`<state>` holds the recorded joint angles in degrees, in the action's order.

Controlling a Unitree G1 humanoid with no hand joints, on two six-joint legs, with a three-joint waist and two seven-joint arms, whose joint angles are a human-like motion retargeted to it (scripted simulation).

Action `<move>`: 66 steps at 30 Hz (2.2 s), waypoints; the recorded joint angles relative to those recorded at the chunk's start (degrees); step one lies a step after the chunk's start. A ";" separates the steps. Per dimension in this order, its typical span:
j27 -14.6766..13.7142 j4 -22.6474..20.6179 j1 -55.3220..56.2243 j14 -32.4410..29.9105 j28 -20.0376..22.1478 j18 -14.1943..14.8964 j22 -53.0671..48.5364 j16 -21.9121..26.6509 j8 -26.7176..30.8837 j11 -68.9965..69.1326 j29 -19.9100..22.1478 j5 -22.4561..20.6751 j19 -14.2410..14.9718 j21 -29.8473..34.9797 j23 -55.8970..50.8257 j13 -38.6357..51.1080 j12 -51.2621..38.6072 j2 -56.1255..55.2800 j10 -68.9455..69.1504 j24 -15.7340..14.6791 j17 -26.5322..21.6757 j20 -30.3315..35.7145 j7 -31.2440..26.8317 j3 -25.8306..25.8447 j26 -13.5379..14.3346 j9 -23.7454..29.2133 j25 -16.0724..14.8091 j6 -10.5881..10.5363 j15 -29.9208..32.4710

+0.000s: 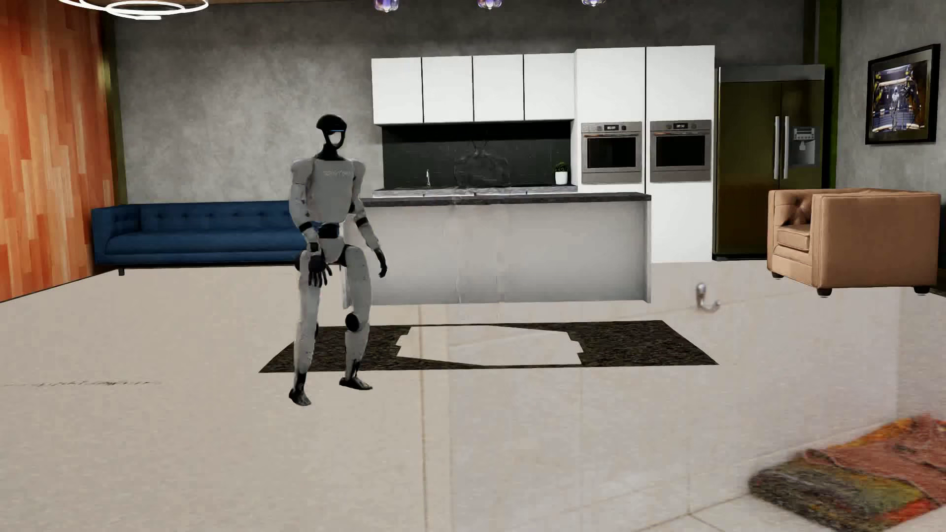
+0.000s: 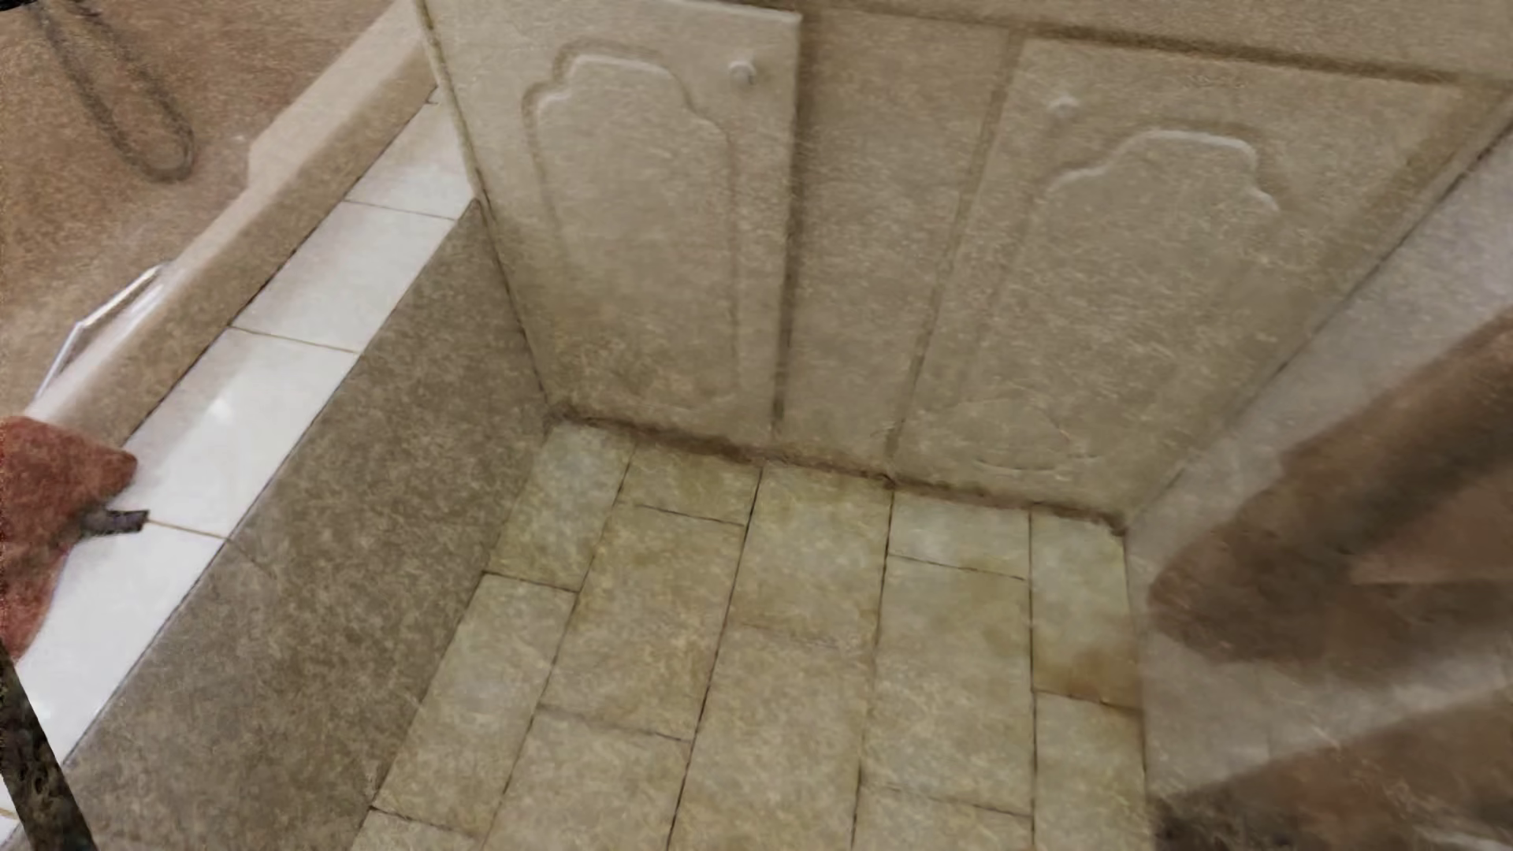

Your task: Go to the counter

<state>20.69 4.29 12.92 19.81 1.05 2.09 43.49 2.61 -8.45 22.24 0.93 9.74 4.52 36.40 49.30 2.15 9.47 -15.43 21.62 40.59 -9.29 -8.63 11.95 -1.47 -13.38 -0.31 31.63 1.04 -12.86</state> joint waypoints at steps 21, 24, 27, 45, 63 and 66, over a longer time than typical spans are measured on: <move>4.41 14.02 2.19 1.47 4.67 -5.28 2.08 -0.91 -37.28 6.39 2.77 17.02 9.64 -11.18 2.49 -9.94 -1.91 15.41 8.77 0.34 -7.53 -1.52 35.57 1.07 2.98 -0.16 -5.82 -2.01 6.12; 3.65 4.24 0.30 2.92 0.24 -7.44 6.60 -0.09 -36.82 16.90 2.44 26.85 -1.59 -12.75 1.10 -11.36 -3.22 15.22 3.99 2.54 -8.41 0.89 29.43 0.22 0.42 -0.12 -5.03 -1.93 18.30; 2.60 -2.74 -0.41 4.44 -1.31 -9.46 6.34 1.47 -11.35 33.11 3.45 20.27 -5.06 -14.94 -2.87 -10.49 -3.95 0.10 2.42 2.81 -7.03 1.52 20.32 2.08 -0.16 0.93 -3.75 -1.54 9.00; 3.41 -11.91 7.31 -15.20 -5.81 12.13 2.60 6.34 -2.32 11.57 -17.53 -5.40 -6.87 -9.54 11.81 -8.03 -0.17 -15.00 46.82 2.33 0.41 15.84 -21.30 4.20 0.56 2.00 12.20 -4.00 -0.52; -1.39 -5.86 8.26 -6.89 -9.62 -6.41 7.53 -6.60 6.26 45.43 4.05 5.09 3.01 -15.50 -12.39 5.82 10.57 3.20 2.66 -1.61 -6.18 -0.33 2.05 -3.61 -3.61 1.97 1.67 1.08 13.59; -2.60 -7.90 0.92 -2.57 0.51 -5.68 3.50 -5.19 6.71 55.38 -1.89 6.99 -1.35 -11.41 -9.75 0.42 6.42 -10.78 0.66 0.00 -4.65 -3.83 1.59 -1.60 -1.33 2.47 3.99 2.87 9.73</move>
<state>18.09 -3.62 13.84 17.24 1.56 -3.59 46.99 -2.59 -1.74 77.62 -0.96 16.73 3.17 25.00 39.56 2.57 15.88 -26.21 22.28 40.58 -13.94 -12.47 13.54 -3.07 -14.71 2.16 35.62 3.91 -3.13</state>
